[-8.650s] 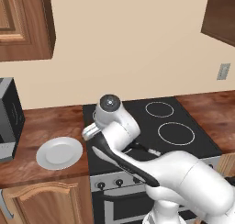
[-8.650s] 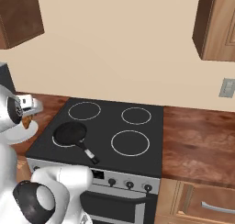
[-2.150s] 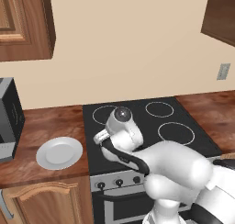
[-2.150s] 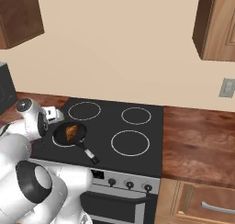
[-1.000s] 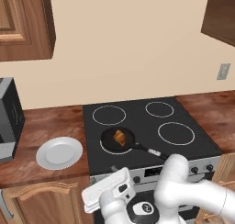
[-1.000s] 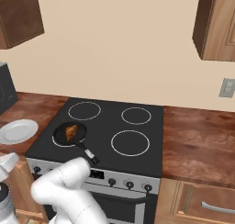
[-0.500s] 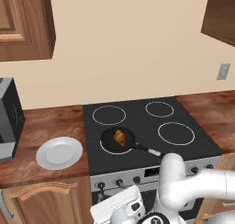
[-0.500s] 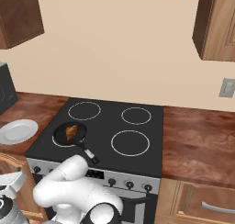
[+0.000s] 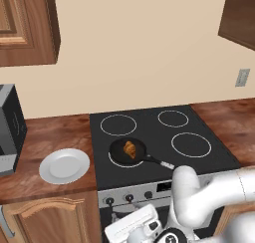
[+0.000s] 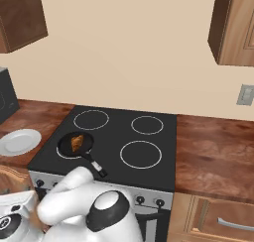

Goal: Pick the croissant and place it on the pan. Then turn on the stove to warm the croissant.

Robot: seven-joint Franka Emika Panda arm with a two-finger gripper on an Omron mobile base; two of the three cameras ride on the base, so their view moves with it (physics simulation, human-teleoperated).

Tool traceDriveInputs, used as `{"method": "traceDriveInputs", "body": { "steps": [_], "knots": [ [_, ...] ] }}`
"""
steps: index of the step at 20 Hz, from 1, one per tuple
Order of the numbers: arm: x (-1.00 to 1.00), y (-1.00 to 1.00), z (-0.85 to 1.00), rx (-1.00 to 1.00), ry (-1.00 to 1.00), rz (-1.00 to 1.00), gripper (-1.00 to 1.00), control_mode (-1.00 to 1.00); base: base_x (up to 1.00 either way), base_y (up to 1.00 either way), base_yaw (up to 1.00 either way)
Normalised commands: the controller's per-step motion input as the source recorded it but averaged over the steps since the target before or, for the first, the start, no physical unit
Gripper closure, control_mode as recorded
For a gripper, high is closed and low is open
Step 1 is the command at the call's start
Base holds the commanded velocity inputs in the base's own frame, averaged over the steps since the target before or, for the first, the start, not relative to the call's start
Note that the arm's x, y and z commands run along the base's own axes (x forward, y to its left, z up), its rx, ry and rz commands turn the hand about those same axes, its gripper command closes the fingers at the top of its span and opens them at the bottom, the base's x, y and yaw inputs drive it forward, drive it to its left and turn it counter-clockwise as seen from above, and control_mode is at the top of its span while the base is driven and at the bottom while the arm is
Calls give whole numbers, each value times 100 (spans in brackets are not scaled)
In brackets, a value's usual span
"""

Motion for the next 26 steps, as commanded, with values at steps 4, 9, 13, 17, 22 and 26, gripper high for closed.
{"method": "traceDriveInputs", "body": {
  "steps": [4, 9, 13, 17, 22, 26],
  "knots": [
    [51, -33, -79, 3, 0, 1, -100, -100, 0, 0, 0],
    [10, -2, -14, 0, 0, 0, -100, -100, 0, 0, 0],
    [31, 33, -30, 0, 1, 0, -100, -100, 0, 0, 0],
    [96, 33, -72, 6, 6, 0, -100, -100, 0, 0, 0],
    [70, 1, -47, 1, 3, 0, -100, -100, 0, 0, 0],
    [7, -2, -12, 0, 0, 0, -100, -100, 0, 0, 0]
  ]
}}
